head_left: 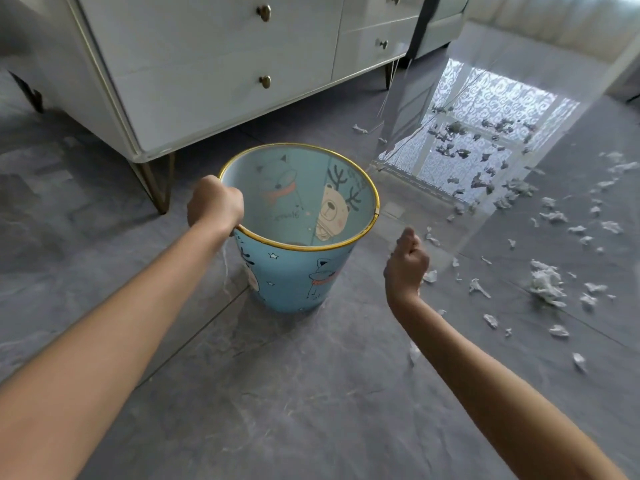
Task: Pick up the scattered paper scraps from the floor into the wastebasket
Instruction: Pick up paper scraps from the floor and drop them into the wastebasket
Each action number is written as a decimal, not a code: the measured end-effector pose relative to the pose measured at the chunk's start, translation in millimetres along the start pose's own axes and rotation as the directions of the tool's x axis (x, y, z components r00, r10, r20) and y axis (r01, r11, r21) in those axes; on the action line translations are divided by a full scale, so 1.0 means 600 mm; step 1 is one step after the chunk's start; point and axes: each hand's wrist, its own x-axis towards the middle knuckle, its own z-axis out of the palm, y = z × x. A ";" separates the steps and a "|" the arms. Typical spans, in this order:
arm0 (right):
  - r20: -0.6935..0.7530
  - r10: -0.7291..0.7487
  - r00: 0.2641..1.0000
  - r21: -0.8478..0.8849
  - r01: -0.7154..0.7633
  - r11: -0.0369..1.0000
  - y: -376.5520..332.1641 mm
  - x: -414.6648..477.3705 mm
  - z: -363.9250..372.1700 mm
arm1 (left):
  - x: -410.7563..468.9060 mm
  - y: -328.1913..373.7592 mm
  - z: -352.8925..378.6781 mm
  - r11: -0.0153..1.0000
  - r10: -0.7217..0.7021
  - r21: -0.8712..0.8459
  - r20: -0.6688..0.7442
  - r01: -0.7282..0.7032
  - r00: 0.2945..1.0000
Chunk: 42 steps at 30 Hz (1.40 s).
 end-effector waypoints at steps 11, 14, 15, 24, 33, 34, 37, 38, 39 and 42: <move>0.627 -0.354 0.694 -0.379 0.669 0.640 -0.192 -0.030 0.090 | -0.006 0.002 -0.006 0.999 -0.010 -0.038 0.027 0.011 1.000; 0.765 -0.152 0.626 -0.420 0.663 0.620 -0.183 -0.035 0.093 | -0.008 0.001 -0.008 0.999 0.000 -0.037 0.032 0.001 1.000; 0.789 -0.115 0.603 -0.406 0.654 0.639 -0.179 -0.034 0.087 | -0.012 0.000 -0.008 0.999 0.009 -0.041 0.038 -0.007 0.999; 0.358 -0.536 0.764 -0.160 0.616 0.771 -0.116 0.019 -0.059 | -0.066 0.036 0.017 1.000 0.020 -0.022 0.054 -0.019 0.998; -0.278 0.165 0.946 -0.707 -0.318 0.632 0.212 -0.029 -0.348 | -0.113 0.092 0.080 0.996 0.093 -0.032 0.156 -0.089 0.983; -0.296 0.203 0.933 -0.750 -0.359 0.555 0.232 -0.040 -0.370 | -0.115 0.096 0.087 0.994 0.107 -0.029 0.160 -0.103 0.981; -0.217 0.285 0.934 -0.858 -0.322 0.401 0.252 -0.064 -0.386 | -0.114 0.102 0.099 0.992 0.123 -0.026 0.154 -0.121 0.980; -0.151 0.296 0.943 -0.890 -0.260 0.373 0.251 -0.068 -0.379 | -0.115 0.103 0.101 0.992 0.127 -0.020 0.150 -0.126 0.981; -0.064 0.301 0.952 -0.915 -0.177 0.363 0.247 -0.073 -0.367 | -0.116 0.103 0.101 0.991 0.133 -0.007 0.150 -0.133 0.980; 0.269 0.321 0.908 -0.921 0.144 0.362 0.229 -0.085 -0.312 | -0.117 0.102 0.099 0.985 0.166 0.023 0.137 -0.170 0.977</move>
